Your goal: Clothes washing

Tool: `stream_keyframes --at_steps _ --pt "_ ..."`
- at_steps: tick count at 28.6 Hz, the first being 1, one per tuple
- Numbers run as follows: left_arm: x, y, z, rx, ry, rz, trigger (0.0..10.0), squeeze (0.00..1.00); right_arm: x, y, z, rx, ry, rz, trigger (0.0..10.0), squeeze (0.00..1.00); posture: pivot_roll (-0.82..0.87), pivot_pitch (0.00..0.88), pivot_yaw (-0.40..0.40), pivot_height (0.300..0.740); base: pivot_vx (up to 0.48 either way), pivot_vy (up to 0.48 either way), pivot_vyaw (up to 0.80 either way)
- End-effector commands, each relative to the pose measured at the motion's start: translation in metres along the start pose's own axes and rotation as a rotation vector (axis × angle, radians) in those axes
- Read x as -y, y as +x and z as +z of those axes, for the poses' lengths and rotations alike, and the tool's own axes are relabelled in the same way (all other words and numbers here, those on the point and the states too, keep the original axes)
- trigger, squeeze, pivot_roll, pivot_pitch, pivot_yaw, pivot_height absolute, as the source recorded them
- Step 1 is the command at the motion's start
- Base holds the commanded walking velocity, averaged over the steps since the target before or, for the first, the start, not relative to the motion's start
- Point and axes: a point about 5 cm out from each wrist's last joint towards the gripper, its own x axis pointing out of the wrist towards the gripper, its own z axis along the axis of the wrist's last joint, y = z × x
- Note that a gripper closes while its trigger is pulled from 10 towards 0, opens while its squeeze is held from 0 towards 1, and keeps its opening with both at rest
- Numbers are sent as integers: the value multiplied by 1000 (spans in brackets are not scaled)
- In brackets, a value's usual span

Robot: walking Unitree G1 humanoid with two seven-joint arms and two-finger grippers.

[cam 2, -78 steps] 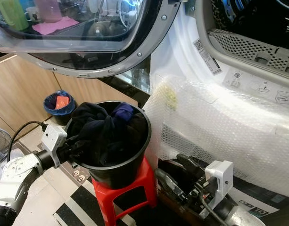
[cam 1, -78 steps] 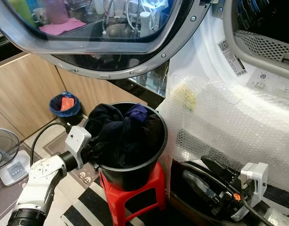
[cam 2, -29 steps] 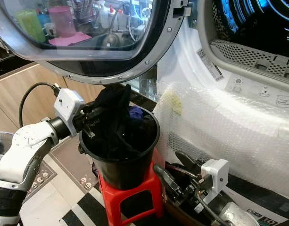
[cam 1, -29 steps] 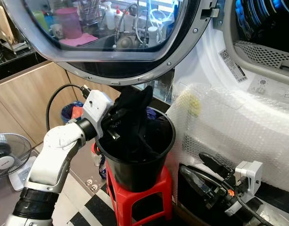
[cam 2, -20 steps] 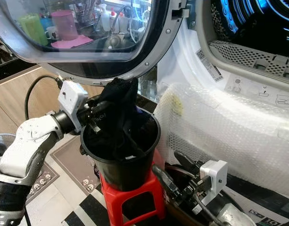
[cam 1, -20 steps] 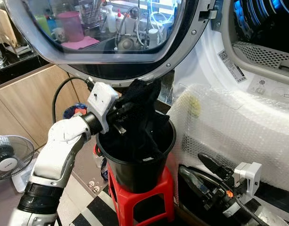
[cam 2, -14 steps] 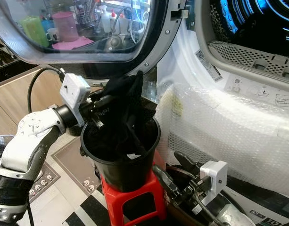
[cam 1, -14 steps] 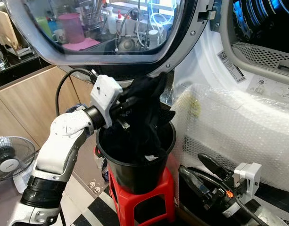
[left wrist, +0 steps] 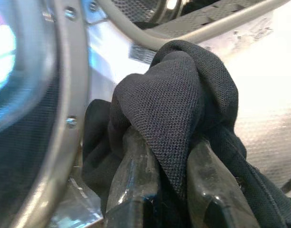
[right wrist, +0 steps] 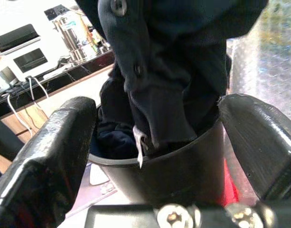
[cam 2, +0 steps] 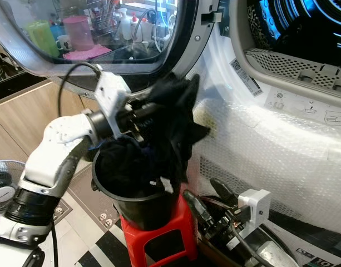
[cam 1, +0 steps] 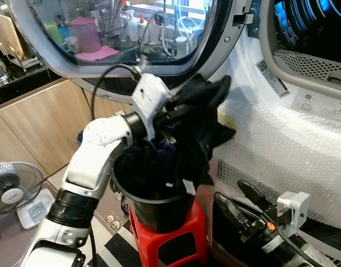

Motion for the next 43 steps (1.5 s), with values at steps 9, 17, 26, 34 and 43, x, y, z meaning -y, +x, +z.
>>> stream_keyframes --at_steps 9,17,26,34,43 --pt "16 23 -4 43 -11 -97 10000 0 1 -11 -1 -11 0 -25 10000 0 -67 102 99 740 0 0 0" --pt "29 47 -4 70 -28 -125 10000 0 3 -12 4 11 -13 -81 10000 1000 -71 103 105 740 0 0 0" --pt "43 71 8 133 -35 -146 10000 0 4 -6 11 61 -26 -133 10000 0 -70 96 108 740 0 0 0" --pt "57 85 15 171 -57 -152 10000 0 -2 8 18 160 -4 -245 10000 0 -67 95 109 740 0 0 0" --pt "85 95 17 202 -112 -172 10000 0 -17 16 25 258 84 -216 10000 0 -62 95 114 740 0 0 0"
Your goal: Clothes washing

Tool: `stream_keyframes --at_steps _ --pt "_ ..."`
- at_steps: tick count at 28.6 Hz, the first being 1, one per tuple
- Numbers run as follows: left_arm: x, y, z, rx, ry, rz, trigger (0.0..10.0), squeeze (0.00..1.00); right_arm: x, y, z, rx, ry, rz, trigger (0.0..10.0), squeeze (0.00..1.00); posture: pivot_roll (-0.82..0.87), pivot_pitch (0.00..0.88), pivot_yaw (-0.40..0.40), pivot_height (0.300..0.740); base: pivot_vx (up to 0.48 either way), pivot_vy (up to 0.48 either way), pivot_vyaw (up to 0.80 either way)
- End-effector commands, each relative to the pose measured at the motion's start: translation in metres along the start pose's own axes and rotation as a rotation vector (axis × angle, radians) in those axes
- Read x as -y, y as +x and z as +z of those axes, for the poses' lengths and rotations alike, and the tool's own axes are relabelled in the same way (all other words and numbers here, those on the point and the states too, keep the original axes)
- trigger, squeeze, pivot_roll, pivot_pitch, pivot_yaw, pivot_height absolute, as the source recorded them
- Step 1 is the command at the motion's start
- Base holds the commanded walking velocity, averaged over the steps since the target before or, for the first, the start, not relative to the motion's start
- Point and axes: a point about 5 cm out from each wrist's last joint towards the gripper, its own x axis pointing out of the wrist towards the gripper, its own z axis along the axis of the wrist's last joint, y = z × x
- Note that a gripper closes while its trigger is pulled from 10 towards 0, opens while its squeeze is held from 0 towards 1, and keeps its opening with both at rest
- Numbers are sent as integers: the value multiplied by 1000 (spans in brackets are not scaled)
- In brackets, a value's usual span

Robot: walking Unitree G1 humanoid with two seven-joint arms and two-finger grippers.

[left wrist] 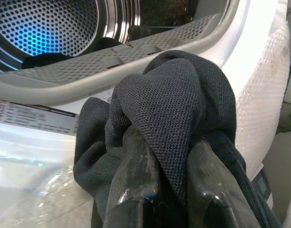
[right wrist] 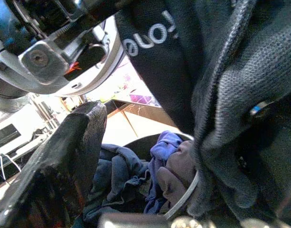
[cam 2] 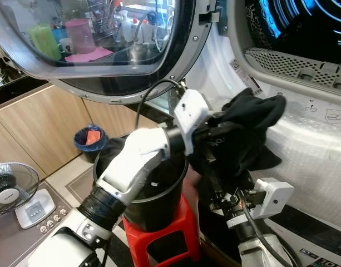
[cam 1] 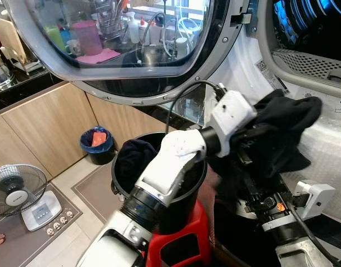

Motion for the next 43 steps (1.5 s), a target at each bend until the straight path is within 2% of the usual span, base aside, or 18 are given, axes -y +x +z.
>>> stream_keyframes --at_steps 1,2,3,4,7,10,11,17,22,25,30,36,41,43 --pt "9 5 7 34 25 -16 10000 0 -6 0 5 32 28 15 10000 0 -62 95 115 740 0 0 0" --pt "10 5 7 37 22 -17 10000 0 -7 0 5 38 40 15 10000 0 -62 95 115 740 0 0 0" --pt "15 7 5 38 14 -20 10000 0 -17 1 4 31 37 67 10000 0 -60 97 115 740 0 0 0" --pt "17 8 5 38 10 -18 10000 0 -19 2 2 25 34 71 10000 0 -59 97 116 740 0 0 0" --pt "21 12 5 41 -3 -9 10000 0 -19 5 -2 11 26 27 10000 0 -57 98 118 740 0 0 0" --pt "27 17 9 51 -18 -4 10000 0 -14 12 -6 -4 -22 -120 10000 0 -57 97 120 740 0 0 0" --pt "29 19 10 54 -27 -2 10000 0 -13 15 -9 -12 -2 -178 10000 0 -57 97 120 740 0 0 0" --pt "32 24 14 60 -51 35 10000 0 -4 14 -23 -54 -22 -360 10000 0 -54 93 127 740 0 0 0" --pt "33 24 15 52 -65 56 10000 0 9 13 -22 -18 -45 -525 10000 0 -52 87 130 740 0 0 0" --pt "37 26 17 53 -85 60 10000 0 12 14 -17 37 -29 -573 10000 0 -48 82 132 740 0 0 0" --pt "44 28 17 46 -116 55 10000 0 8 20 -10 112 -12 -552 10000 0 -42 77 137 740 0 0 0" --pt "53 31 13 24 -158 58 10000 0 -9 26 -1 225 49 -381 10000 0 -39 69 144 740 0 0 0" --pt "57 31 11 7 -217 51 10000 0 -15 27 3 253 54 -328 10000 0 -42 66 150 740 0 0 0" --pt "59 32 12 10 -217 48 10000 0 -14 28 1 236 28 -333 10000 0 -40 67 151 740 0 0 0"
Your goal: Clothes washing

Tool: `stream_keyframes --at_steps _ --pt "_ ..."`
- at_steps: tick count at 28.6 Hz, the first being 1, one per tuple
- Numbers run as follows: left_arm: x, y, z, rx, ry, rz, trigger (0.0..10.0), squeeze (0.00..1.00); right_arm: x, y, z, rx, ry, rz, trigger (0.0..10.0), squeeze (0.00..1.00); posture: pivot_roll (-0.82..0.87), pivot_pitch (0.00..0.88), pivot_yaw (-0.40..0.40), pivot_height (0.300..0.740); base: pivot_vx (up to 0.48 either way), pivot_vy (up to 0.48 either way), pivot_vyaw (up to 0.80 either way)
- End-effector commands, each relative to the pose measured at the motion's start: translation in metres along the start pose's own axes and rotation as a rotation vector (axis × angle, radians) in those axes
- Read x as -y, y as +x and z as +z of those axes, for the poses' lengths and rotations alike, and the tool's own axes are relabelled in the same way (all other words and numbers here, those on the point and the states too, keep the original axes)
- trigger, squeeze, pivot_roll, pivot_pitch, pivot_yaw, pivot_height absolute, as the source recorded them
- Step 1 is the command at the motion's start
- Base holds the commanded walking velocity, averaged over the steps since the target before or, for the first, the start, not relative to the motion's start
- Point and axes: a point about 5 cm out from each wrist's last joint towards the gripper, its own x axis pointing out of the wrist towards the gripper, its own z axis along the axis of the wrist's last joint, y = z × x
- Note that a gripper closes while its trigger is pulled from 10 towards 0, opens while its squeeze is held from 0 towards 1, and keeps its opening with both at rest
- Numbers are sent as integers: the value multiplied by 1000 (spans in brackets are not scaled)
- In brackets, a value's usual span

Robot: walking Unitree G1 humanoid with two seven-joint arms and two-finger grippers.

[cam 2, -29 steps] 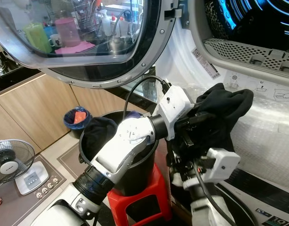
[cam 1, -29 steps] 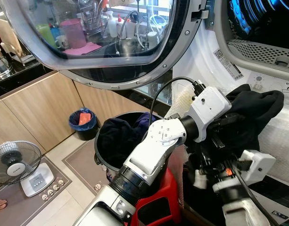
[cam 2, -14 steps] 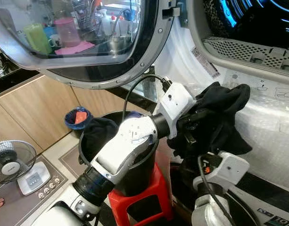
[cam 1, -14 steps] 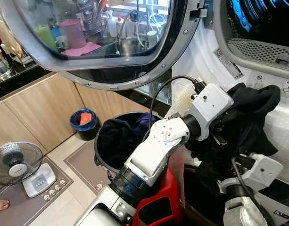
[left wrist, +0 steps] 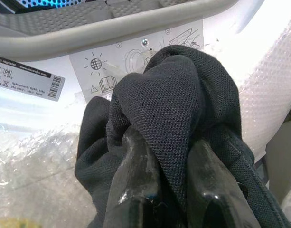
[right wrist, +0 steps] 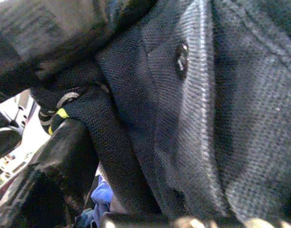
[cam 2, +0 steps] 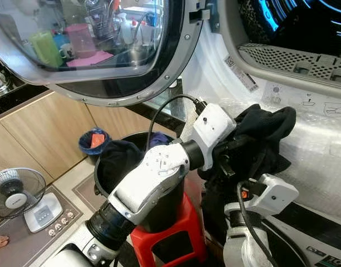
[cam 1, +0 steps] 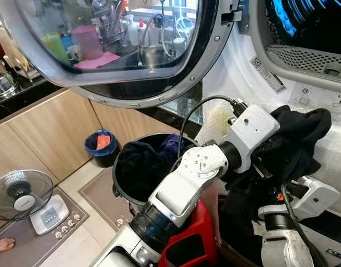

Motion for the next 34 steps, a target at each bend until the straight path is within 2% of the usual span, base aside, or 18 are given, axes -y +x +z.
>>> stream_keyframes --at_steps 1,3,8,9,10,11,15,19,23,25,26,27,32,34 --pt "36 18 17 101 -124 -67 10000 0 -18 4 3 46 46 24 10000 0 -40 68 152 740 0 0 0" --pt "38 20 21 114 -124 -78 10000 0 -17 4 -3 10 -16 34 10000 0 -37 69 153 740 0 0 0" --pt "41 21 25 128 -123 -89 10000 0 -15 5 -11 -34 -42 35 10000 0 -35 68 154 740 0 0 0" --pt "45 22 29 142 -128 -108 10000 0 -15 6 -14 -42 -42 43 863 0 -36 66 154 740 0 0 0" --pt "46 22 31 146 -131 -115 10000 0 -15 6 -14 -39 -43 45 863 0 -36 66 154 740 0 0 0" --pt "48 22 32 151 -132 -123 10000 0 -14 7 -15 -40 -43 41 0 0 -38 63 156 740 0 0 0" --pt "54 22 37 167 -130 -153 10000 0 -5 8 -18 -46 -80 -23 0 0 -34 59 151 740 0 0 0" --pt "57 20 39 170 -124 -175 10000 0 6 9 -18 -36 -72 -90 0 0 -28 56 143 740 0 0 0" --pt "58 19 40 175 -120 -185 10000 0 9 10 -18 -32 -73 -110 0 0 -27 55 140 740 0 0 0" --pt "59 18 43 182 -115 -203 10000 0 14 12 -21 -40 -45 -137 0 0 -20 48 131 740 0 0 0" --pt "59 18 43 182 -115 -203 10000 0 14 12 -21 -40 -45 -137 0 0 -20 48 131 740 0 0 0" --pt "60 17 42 172 -80 -212 10000 0 14 12 -23 -44 -37 -134 0 0 -18 47 129 740 0 0 0" --pt "57 15 40 146 -81 -213 10000 0 16 14 -25 -38 -66 -115 0 0 -10 43 120 740 0 0 0" --pt "56 14 37 133 -89 -214 10000 39 17 15 -25 -40 -65 -115 0 0 -10 41 118 740 0 0 0"
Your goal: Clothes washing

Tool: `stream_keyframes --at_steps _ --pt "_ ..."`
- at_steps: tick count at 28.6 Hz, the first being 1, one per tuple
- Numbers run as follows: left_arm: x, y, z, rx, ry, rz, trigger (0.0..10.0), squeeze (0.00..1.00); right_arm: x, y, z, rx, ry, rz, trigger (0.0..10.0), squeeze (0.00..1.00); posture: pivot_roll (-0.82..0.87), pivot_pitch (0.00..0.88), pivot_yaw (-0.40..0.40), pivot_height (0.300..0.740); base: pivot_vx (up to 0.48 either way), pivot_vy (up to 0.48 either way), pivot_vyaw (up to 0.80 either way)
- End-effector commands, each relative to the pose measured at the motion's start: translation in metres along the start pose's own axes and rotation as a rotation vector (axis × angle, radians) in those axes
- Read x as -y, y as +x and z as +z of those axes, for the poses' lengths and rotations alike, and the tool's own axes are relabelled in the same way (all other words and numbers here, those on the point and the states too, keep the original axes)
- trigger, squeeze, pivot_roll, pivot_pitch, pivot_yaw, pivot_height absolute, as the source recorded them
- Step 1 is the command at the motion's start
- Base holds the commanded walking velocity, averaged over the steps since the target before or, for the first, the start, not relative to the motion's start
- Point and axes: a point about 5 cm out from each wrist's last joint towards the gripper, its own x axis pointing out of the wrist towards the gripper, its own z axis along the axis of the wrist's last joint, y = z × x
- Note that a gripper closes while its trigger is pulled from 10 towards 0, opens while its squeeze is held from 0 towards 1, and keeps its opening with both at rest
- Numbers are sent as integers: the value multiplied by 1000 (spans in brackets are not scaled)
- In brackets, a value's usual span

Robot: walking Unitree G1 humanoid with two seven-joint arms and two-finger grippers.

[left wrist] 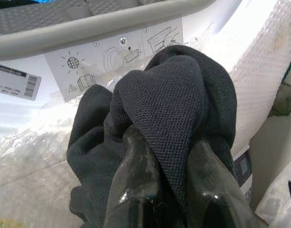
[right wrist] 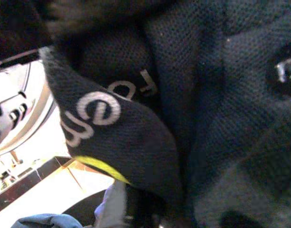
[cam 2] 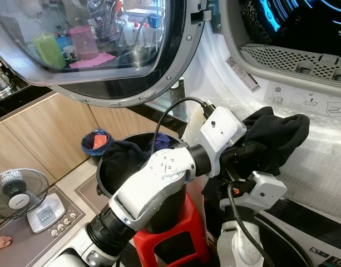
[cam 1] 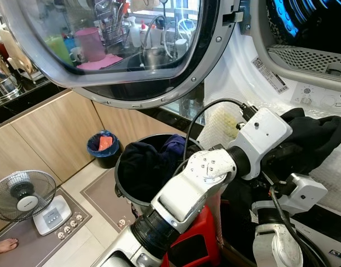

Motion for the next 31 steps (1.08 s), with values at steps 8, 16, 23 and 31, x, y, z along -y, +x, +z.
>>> stream_keyframes --at_steps 8,16,23,31 --pt "35 10 29 157 -71 -165 10000 1000 4 4 -16 -66 28 -83 0 0 -16 24 107 740 0 0 0" --pt "32 5 30 133 -59 -208 10000 1000 -2 3 -18 -52 20 -80 0 0 -21 6 97 740 0 0 0" --pt "26 -7 24 110 -44 -260 10000 1000 17 10 -3 -3 34 -46 0 0 -22 0 88 740 0 0 0" --pt "13 -25 18 88 -31 -254 10000 1000 44 17 6 6 32 68 0 0 -15 0 75 740 0 0 0"
